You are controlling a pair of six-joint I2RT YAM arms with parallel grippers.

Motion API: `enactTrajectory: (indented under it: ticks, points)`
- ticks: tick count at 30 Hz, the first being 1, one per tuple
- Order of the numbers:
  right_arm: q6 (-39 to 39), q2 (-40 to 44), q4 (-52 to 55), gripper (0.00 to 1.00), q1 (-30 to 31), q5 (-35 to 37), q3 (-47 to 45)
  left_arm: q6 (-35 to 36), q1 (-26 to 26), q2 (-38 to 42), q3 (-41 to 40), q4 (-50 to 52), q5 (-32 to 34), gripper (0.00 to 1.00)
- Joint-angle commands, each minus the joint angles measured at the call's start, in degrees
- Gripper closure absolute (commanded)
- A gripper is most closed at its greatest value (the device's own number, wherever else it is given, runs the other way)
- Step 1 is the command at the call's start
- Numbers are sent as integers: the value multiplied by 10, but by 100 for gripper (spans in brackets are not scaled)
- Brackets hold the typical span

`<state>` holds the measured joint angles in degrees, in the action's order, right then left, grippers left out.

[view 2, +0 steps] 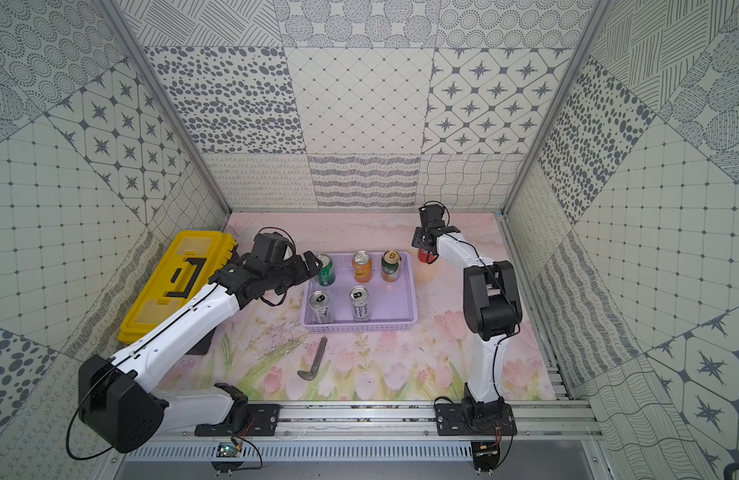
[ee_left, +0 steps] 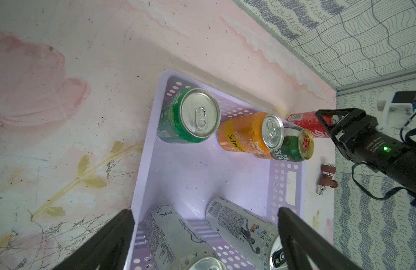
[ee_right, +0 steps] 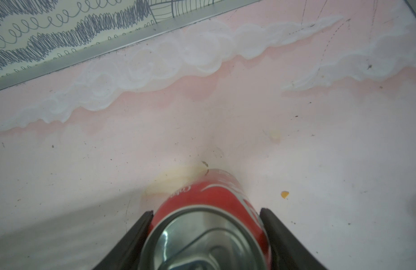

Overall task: Take out the drinks from the basket
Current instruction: Place the drink at the center of the board.

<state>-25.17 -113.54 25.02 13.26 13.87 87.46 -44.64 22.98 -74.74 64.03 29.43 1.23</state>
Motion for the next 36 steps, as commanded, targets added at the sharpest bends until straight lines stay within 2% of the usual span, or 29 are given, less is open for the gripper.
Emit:
enactTrajectory:
  ticks: [1,5,12,17,23,28,36]
  points:
    - [-20,11,-34,21,-1,2,11,18,3,0,6,10,5,0]
    - [-25,21,-36,14,-2,-2,12,22,5,0,8,11,5,0]
    - [-26,63,-35,7,-3,2,11,33,18,-3,26,38,18,0]
    - [-20,116,-44,7,5,3,-21,44,34,-4,52,93,37,0]
    - [11,181,-55,8,49,28,-89,59,39,9,40,136,39,0]
    - [31,232,-62,8,91,51,-139,69,58,11,24,157,51,3]
    - [31,277,-70,8,114,48,-195,66,101,-13,3,163,79,8]
